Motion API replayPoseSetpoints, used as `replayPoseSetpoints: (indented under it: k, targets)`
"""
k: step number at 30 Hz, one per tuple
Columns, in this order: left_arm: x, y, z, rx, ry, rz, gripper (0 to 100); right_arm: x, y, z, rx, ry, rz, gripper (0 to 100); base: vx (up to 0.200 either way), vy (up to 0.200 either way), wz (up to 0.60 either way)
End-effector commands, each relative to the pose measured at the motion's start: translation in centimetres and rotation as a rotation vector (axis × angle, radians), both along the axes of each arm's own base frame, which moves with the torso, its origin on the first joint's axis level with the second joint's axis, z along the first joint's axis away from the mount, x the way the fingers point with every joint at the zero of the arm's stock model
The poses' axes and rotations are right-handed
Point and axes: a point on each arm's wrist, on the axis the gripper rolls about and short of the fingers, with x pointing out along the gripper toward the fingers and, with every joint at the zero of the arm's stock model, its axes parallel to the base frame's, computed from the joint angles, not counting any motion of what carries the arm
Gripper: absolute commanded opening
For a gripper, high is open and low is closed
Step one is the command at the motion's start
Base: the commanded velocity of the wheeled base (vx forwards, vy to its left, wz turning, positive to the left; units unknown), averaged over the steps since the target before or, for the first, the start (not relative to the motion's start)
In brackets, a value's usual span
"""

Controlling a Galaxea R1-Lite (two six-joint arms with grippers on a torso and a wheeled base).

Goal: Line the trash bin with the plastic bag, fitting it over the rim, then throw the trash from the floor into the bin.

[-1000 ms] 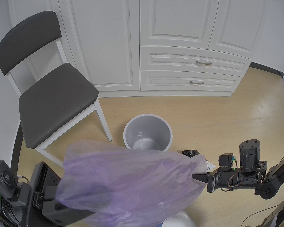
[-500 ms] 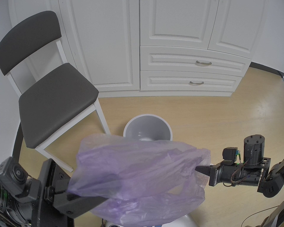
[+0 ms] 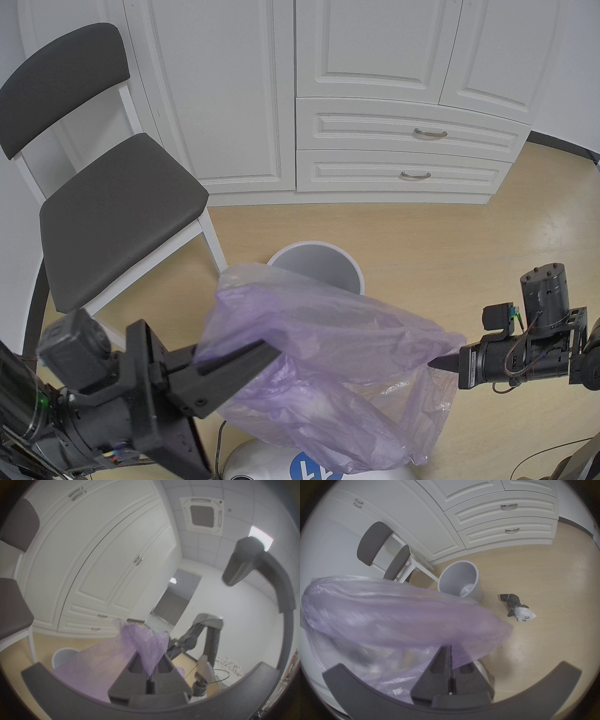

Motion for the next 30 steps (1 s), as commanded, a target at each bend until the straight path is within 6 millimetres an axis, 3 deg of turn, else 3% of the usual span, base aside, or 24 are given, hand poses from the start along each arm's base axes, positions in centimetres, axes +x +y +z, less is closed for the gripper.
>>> replayPoseSetpoints:
  k: [1,14,30]
  targets:
    - [1.7,-1.4,1.0,0.076,0.088,0.169,0,-1.4,-0.8,4.8,0.095,-0.156,-0.023,0,0.0,0.0,0.0]
    - [2.9,-1.5,1.5,0.163,0.105,0.349,0,-4.5,-2.2,8.1,0.069,-0.231,-0.041,0,0.0,0.0,0.0]
    - [4.1,-0.6,1.3,0.243,0.028,0.544,0,-6.9,-2.5,9.0,-0.127,-0.325,-0.125,0,0.0,0.0,0.0]
